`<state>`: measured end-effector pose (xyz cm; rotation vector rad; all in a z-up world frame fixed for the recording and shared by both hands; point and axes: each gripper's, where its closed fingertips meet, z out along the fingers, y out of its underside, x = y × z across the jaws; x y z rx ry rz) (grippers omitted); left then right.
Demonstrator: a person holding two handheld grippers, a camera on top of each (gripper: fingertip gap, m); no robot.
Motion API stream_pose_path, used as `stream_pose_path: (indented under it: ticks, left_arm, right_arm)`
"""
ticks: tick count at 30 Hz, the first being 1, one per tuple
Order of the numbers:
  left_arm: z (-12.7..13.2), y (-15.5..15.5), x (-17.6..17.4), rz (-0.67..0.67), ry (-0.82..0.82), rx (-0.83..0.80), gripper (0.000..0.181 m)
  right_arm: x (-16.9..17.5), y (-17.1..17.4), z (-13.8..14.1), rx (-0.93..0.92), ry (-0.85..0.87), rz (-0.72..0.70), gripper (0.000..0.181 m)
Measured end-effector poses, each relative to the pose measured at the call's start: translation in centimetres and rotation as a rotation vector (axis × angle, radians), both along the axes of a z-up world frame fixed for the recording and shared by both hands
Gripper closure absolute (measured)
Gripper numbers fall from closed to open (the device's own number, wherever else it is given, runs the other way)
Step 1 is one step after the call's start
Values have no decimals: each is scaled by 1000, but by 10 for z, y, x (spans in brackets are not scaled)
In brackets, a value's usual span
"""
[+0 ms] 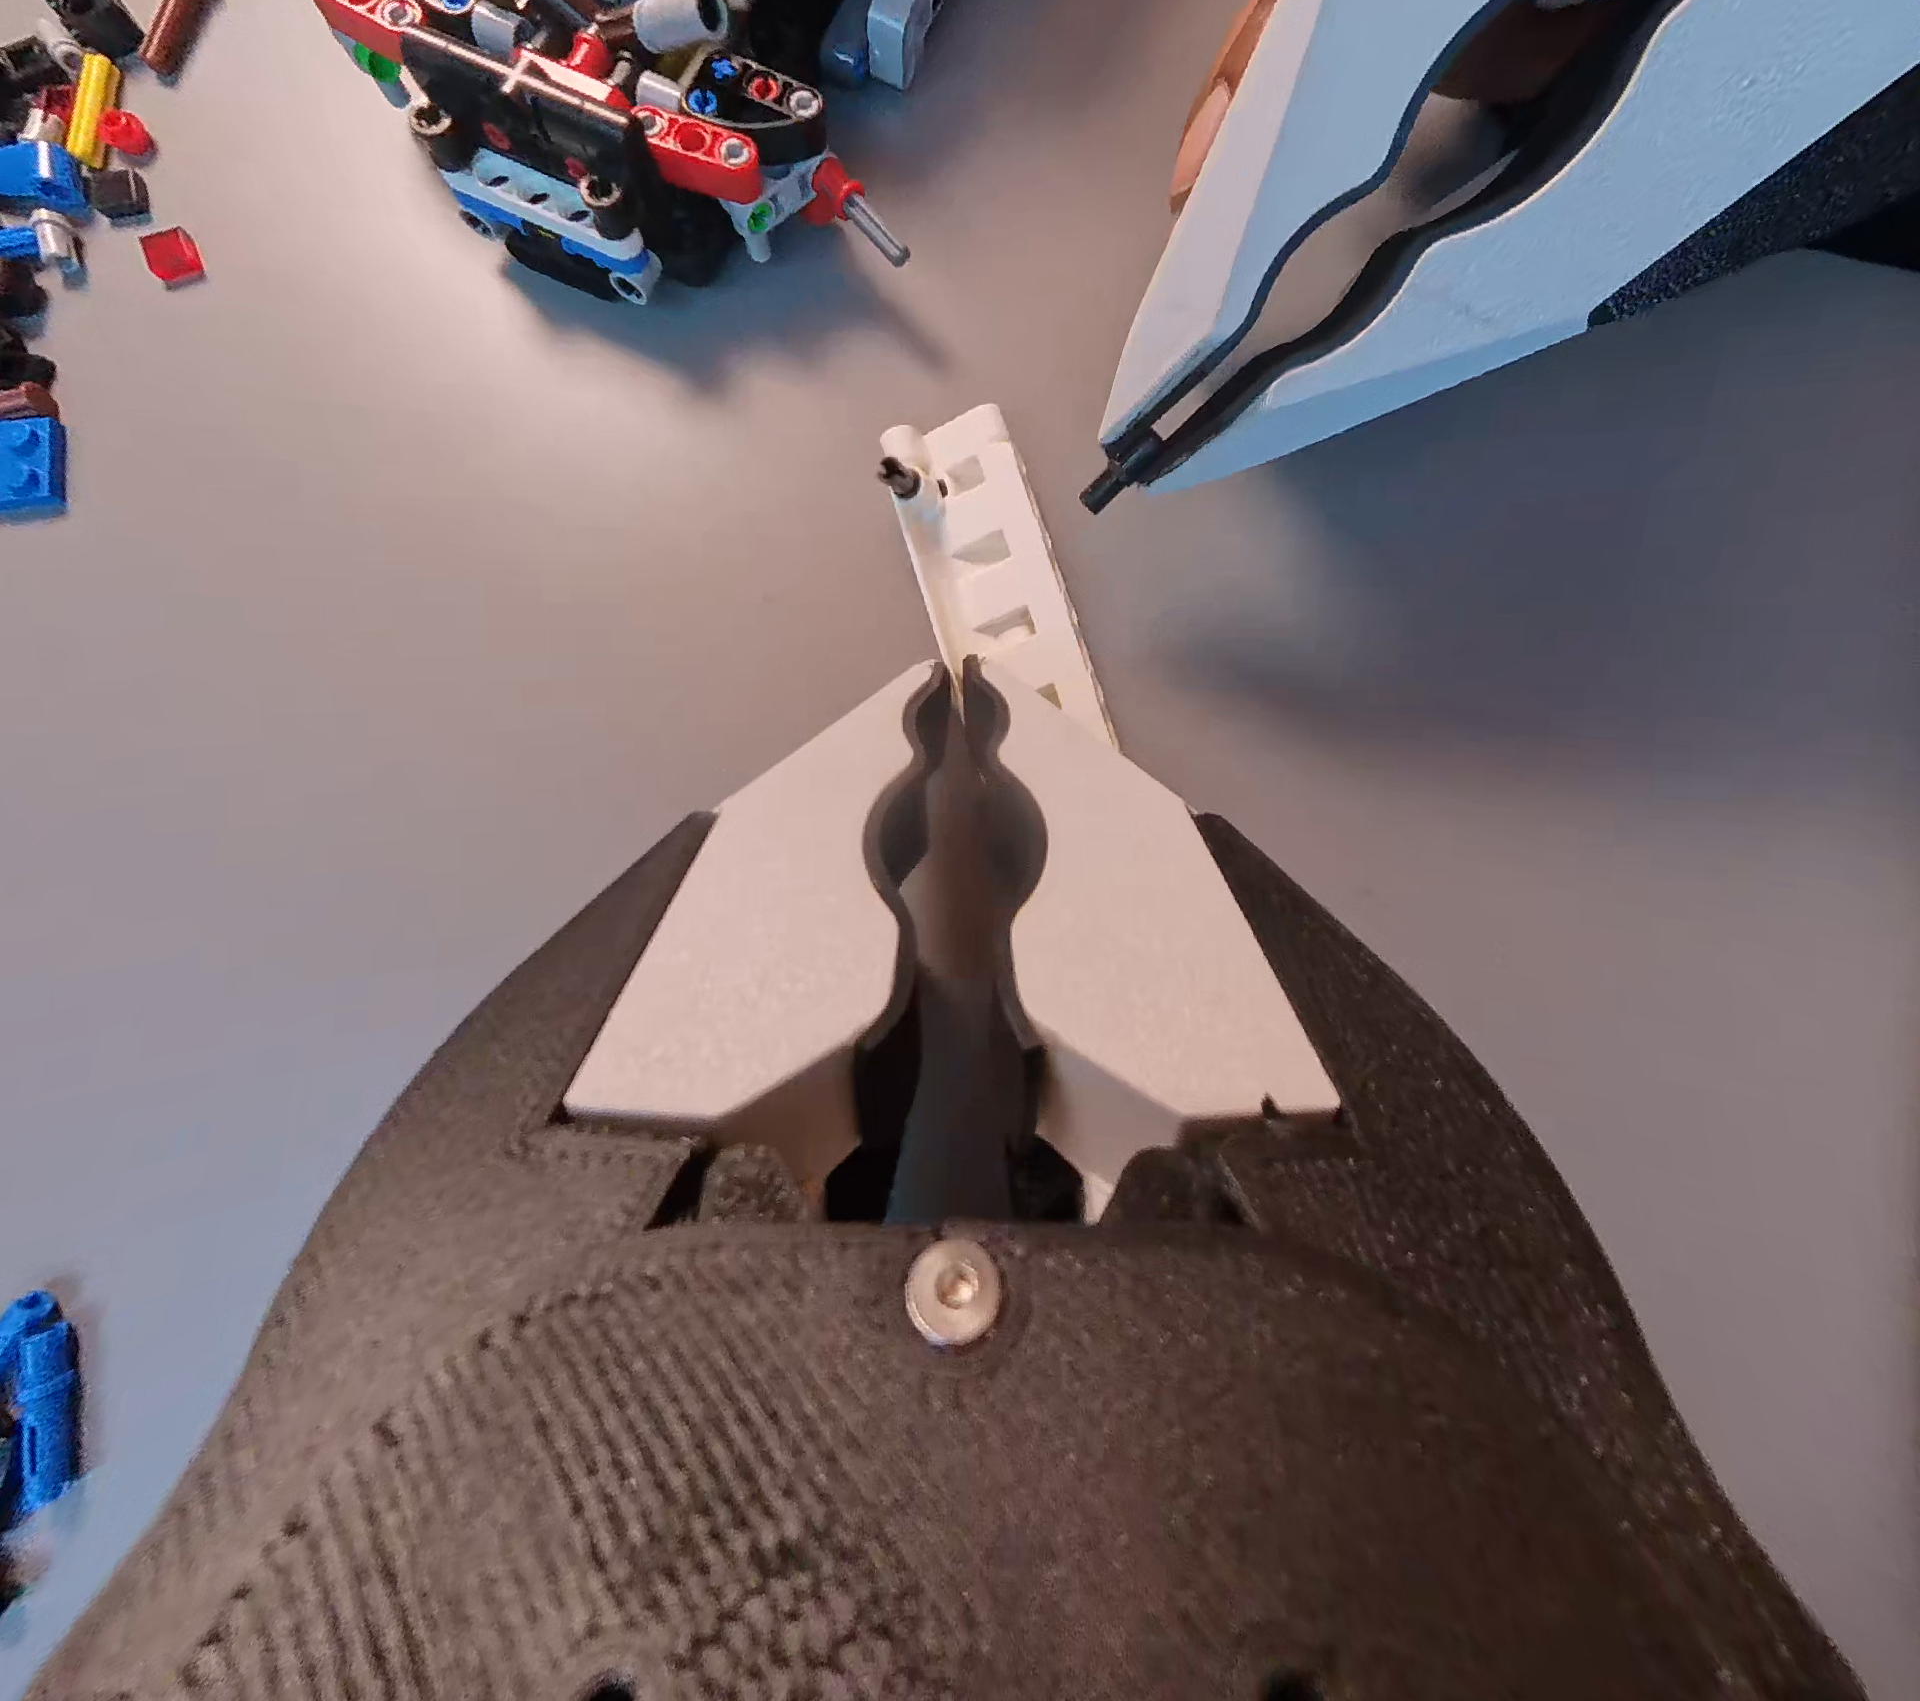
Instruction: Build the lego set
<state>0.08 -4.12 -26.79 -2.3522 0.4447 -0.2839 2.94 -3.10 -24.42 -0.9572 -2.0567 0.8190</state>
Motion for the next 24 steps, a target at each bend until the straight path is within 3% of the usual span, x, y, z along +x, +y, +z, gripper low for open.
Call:
stream_pose_path:
  ticks: [1,13,24]
  left_arm:
    - [2,2,-2,11,-14,14,181]
    - [30,9,-13,91,-202,131,181]
    - [86,18,-34,242,-709,358,181]
  right_arm:
    - [0,1,1,-4,5,-3,179]
    - [-5,12,22,-62,107,-67,179]
    - [-8,25,59,-291,244,-142,179]
